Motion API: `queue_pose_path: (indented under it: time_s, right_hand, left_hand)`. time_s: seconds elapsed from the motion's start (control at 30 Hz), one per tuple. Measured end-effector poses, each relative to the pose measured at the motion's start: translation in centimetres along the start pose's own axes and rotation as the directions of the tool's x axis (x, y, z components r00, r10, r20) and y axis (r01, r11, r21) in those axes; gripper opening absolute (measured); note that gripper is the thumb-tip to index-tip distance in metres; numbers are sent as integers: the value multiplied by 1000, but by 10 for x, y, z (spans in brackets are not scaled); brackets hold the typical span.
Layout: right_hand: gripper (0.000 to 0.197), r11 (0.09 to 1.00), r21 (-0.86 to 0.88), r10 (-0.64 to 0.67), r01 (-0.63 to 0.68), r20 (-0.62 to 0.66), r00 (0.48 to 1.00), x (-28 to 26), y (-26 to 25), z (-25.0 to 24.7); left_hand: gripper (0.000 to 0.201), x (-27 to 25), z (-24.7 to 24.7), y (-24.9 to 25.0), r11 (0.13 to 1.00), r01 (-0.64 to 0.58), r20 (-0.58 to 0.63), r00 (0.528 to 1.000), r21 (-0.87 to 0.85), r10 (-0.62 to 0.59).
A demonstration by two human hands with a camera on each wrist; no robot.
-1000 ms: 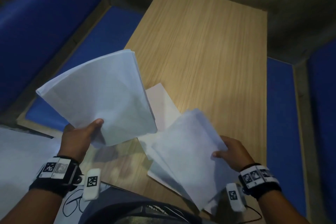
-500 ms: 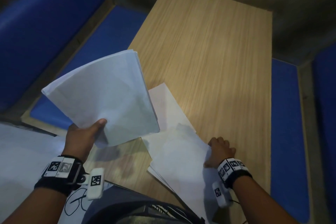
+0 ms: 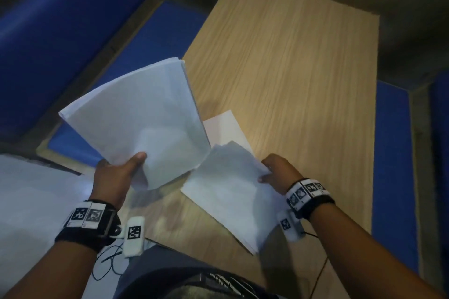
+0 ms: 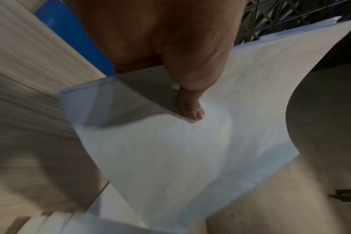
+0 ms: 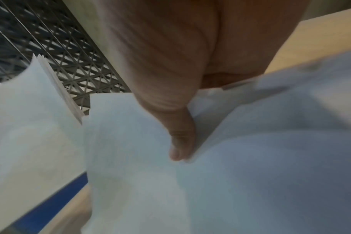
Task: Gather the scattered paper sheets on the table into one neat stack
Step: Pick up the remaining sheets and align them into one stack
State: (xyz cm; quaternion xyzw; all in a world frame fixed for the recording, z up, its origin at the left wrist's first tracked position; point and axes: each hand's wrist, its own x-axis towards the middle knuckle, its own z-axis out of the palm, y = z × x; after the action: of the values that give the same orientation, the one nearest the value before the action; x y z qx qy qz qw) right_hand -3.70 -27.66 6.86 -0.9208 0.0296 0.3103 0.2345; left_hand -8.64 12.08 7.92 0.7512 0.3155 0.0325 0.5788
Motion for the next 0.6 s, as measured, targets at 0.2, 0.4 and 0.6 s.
queue_pose_path:
  time_s: [0.2,0.4,0.6]
  right_hand:
    - [34,961,-226,127,-163,-165,978,46,-29,43]
    - [49,954,-16,288,-298,-206,935,63,-36,51]
    - [18,967,163,216,-194,-130,968,55,-17,38]
  left_hand:
    - [60,8,-5,6,999,4,-51,999,-36,-5]
    - [49,10,-20,10,1000,13,-70,997,-27,-14]
    - [49,15,-30,4,999,51,-74,996,8,-50]
